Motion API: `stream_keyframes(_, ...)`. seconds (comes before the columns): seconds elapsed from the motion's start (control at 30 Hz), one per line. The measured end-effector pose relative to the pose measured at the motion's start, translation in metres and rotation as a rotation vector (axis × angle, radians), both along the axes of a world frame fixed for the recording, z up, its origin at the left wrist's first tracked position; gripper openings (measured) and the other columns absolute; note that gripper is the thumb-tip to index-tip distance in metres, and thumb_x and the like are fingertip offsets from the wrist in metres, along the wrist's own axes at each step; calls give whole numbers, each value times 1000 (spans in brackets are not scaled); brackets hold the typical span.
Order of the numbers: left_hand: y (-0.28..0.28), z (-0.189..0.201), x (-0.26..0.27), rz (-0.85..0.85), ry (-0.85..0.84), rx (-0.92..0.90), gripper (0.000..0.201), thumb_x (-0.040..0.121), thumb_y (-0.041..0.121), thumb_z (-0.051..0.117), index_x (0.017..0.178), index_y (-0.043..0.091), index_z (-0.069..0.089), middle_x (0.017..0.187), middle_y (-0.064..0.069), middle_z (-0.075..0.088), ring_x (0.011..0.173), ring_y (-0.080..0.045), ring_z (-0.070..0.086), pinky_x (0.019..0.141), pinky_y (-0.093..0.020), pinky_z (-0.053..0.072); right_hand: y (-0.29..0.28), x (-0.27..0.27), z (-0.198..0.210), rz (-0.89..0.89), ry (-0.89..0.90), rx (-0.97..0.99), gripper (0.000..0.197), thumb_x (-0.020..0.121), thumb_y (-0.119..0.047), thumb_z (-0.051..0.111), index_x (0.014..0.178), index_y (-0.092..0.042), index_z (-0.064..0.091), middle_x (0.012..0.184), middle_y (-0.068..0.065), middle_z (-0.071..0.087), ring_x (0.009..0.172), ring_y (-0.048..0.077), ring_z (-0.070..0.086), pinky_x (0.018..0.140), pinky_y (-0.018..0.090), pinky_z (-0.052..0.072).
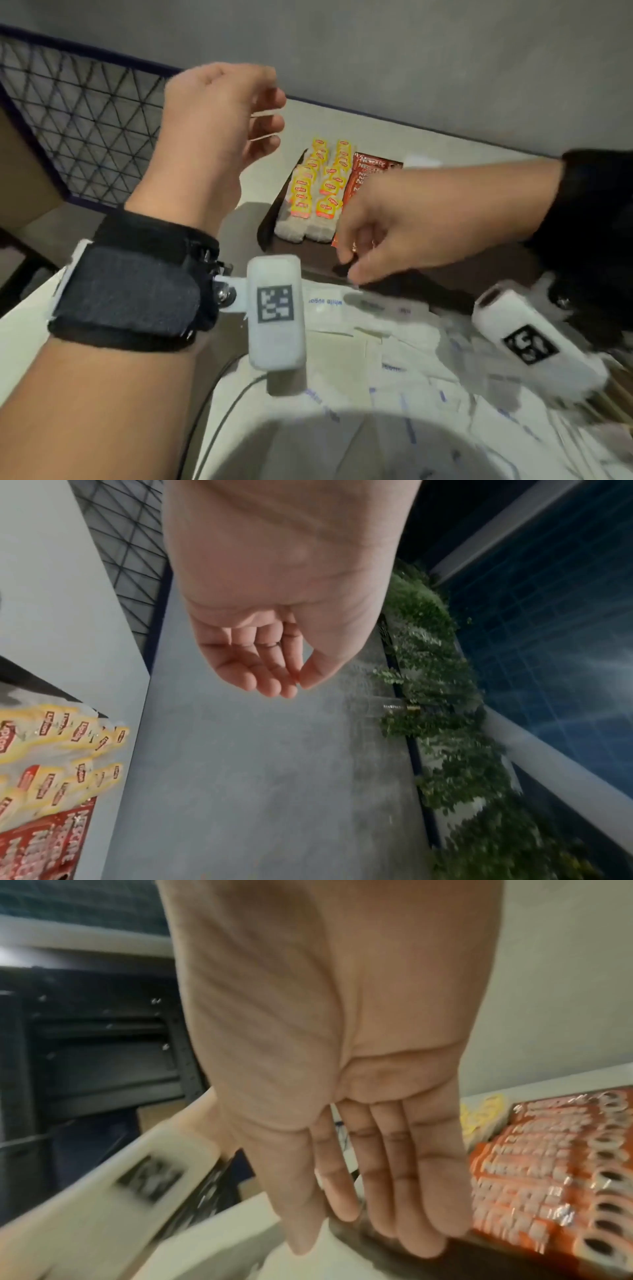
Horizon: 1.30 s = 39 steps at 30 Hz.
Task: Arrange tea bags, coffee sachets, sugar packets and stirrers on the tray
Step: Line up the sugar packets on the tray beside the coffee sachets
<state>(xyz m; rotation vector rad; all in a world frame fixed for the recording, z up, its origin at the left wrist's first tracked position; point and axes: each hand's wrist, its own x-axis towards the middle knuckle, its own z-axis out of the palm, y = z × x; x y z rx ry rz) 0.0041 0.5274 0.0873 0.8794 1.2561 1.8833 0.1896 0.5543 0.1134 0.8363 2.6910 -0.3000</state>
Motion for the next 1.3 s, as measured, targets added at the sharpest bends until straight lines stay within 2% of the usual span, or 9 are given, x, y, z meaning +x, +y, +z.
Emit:
stream_keyframes(0.17,-4,-2,-12,-7,-178,-1,8,94,18,66,89,18,60,70,4,68,58,-11,57,59,-25,46,-45,-10,-37,116,-166,282,42,87,-61,65,84,-20,58,70,-5,55,63,14,54,52,29,44)
stream_keyframes(0.37,-4,1,-10,-25,-174,-15,6,93,19,67,89,18,62,69,5,68,54,-11,58,56,-24,45,-62,-5,-55,119,-191,371,3,97,-16,59,99,-17,56,78,-1,49,58,16,43,45,24,26)
stream_keyframes(0.53,-8,3,0,-82,-90,-41,4,93,21,67,91,18,66,72,5,71,57,-10,61,54,-23,48,-73,-9,-61,141,-308,388,25,96,-6,56,121,-6,57,103,12,57,77,28,56,60,36,44)
stream_keyframes(0.67,-10,3,6,-161,3,-63,4,94,19,67,97,16,68,77,4,72,61,-11,64,57,-23,51,-73,1,-64,155,-218,444,20,92,-4,57,112,-9,60,98,9,56,73,27,58,59,39,52)
stream_keyframes(0.77,-10,2,9,-234,-18,-40,7,92,15,67,99,15,71,78,2,73,64,-12,65,58,-25,51,-70,11,-68,158,-98,456,15,85,-2,65,96,-12,65,83,5,55,63,24,55,50,38,47)
stream_keyframes(0.93,-10,2,15,-286,23,-20,10,91,9,65,94,17,70,81,0,74,68,-14,66,62,-26,51,-57,32,-45,-126,293,111,18,90,-8,55,88,-16,71,79,0,63,72,20,58,64,41,50)
stream_keyframes(1.07,-12,3,32,-525,104,-93,19,94,36,67,99,19,72,98,-5,78,80,-16,69,76,-31,52,-45,59,-15,-454,772,-384,13,90,-6,63,86,2,73,89,33,63,75,31,55,75,46,47)
stream_keyframes(1.17,-15,-1,47,-773,95,-121,38,86,54,65,102,21,75,105,-6,74,84,-24,64,81,-34,50,-37,76,-13,-592,1069,-559,18,93,5,57,92,4,75,102,32,70,90,33,63,87,47,49)
stream_keyframes(1.3,-16,-14,72,-821,124,-110,34,90,24,75,121,11,70,114,-8,77,98,-23,76,81,-37,59,-28,93,-21,-676,1286,-784,21,88,-2,59,100,3,75,111,20,75,96,32,70,89,44,55)
